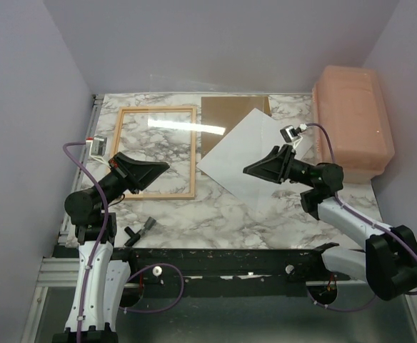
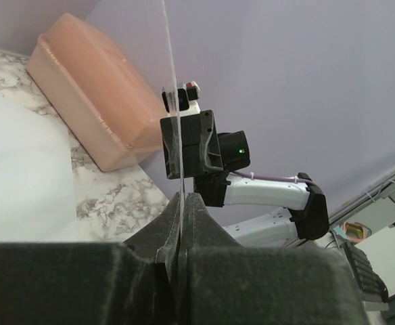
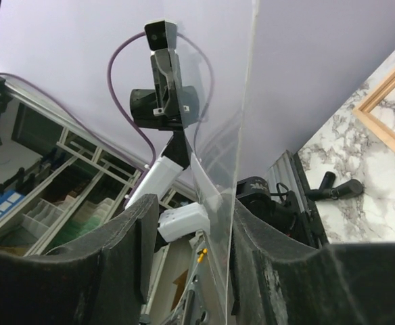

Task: Put the photo into the frame
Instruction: Adjust the photo frame item, then move the photo frame to the center of the board.

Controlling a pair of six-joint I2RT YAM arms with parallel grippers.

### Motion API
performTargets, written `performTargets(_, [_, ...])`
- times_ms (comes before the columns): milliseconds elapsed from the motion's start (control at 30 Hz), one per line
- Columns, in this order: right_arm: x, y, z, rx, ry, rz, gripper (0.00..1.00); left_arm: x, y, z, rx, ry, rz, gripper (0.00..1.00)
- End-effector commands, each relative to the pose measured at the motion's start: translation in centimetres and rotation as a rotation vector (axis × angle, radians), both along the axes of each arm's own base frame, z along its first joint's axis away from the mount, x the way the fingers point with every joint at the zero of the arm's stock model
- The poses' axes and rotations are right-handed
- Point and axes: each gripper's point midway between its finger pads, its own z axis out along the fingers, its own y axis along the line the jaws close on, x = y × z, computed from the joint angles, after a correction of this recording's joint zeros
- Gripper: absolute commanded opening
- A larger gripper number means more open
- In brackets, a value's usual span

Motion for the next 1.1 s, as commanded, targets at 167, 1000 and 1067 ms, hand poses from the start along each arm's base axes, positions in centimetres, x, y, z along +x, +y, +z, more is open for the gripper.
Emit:
performTargets(167, [-0.3,0.3,2.8,0.040,-0.078,-0.013,0.30,0.3,0.3,0.1,0.004,-0.020,0.038,0.00])
performTargets(1000, [6.0,-3.3,2.2,-0.422,-0.029,-0.524,0.01,4.6,2.3,-8.1,0.348,0.322,0.200,0.99])
performTargets(1067, [6.3,-4.1,2.3,-0.456,-0.031,-0.575,0.01,5.0,2.5,-9.5,0.391,0.376,0.187,0.99])
